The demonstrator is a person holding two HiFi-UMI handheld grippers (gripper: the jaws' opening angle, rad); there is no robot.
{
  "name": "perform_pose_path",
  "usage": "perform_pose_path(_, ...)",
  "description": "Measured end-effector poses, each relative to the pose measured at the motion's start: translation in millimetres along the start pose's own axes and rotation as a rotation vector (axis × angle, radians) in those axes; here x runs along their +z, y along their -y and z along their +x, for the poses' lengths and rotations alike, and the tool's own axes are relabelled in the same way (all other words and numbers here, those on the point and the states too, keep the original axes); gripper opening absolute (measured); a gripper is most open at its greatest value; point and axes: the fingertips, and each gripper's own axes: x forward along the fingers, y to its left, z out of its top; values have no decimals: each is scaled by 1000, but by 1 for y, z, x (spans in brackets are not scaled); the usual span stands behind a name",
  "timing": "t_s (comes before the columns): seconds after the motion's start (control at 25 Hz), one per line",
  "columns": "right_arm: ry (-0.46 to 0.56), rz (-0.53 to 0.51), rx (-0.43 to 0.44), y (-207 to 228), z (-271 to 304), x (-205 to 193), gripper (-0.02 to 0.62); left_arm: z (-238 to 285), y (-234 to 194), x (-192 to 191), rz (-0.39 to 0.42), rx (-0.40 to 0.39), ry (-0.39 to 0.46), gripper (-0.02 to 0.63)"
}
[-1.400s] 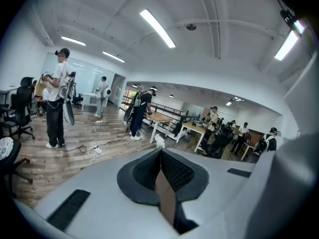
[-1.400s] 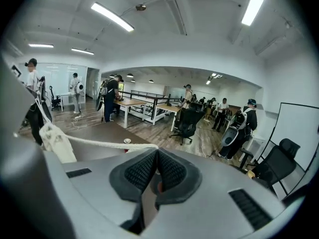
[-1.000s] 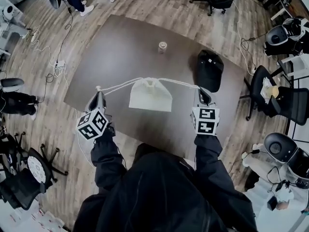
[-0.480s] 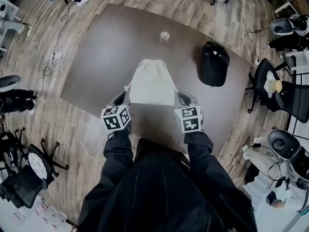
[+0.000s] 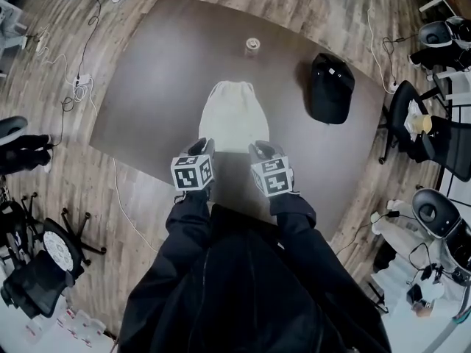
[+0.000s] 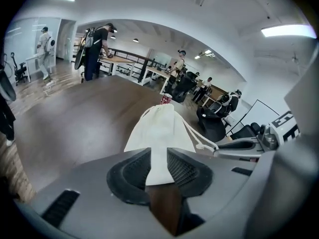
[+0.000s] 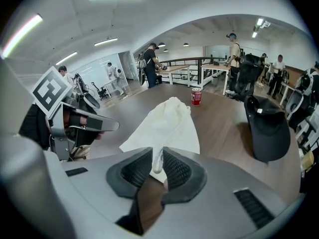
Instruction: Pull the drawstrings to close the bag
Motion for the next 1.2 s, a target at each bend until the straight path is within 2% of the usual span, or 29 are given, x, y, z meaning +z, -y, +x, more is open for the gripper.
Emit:
perform_pose_path(0.04, -7, 9, 14, -3, 1, -3, 91, 1, 3, -3, 3, -14, -9, 124)
perform_pose_path(0.08, -15, 15, 28, -6, 2, -5, 127, 1, 6, -5, 6, -26, -17, 148)
perform_pose_path(0.24, -38, 23, 47, -13, -5, -9, 234, -9, 14, -7, 27, -54, -14, 160)
perform_pose_path(0.36, 1, 15, 46, -18, -19, 0, 256, -20, 21, -2, 41, -70, 12, 160)
perform_pose_path(0.44, 80, -3, 39, -21, -36, 22, 240, -30, 30, 10, 62, -78, 48, 160)
perform_pose_path(0.56, 215, -70, 40, -29, -69, 66, 157, -51, 51, 35, 115, -83, 121, 141)
perform_pose_path(0.68, 342, -135, 19, -37, -105, 114, 88, -78, 73, 72, 181, -77, 224, 99)
perform_pose_path(0.8, 457, -159, -34, -39, -142, 154, 40, -107, 96, 111, 224, -71, 344, 56)
perform_pose_path(1.0, 610, -164, -48, -48, -191, 199, 23, -160, 135, 162, 279, -88, 512, 32)
perform_pose_path(1.2, 692, -163, -42, -54, -217, 222, 21, -192, 156, 189, 322, -89, 587, 32)
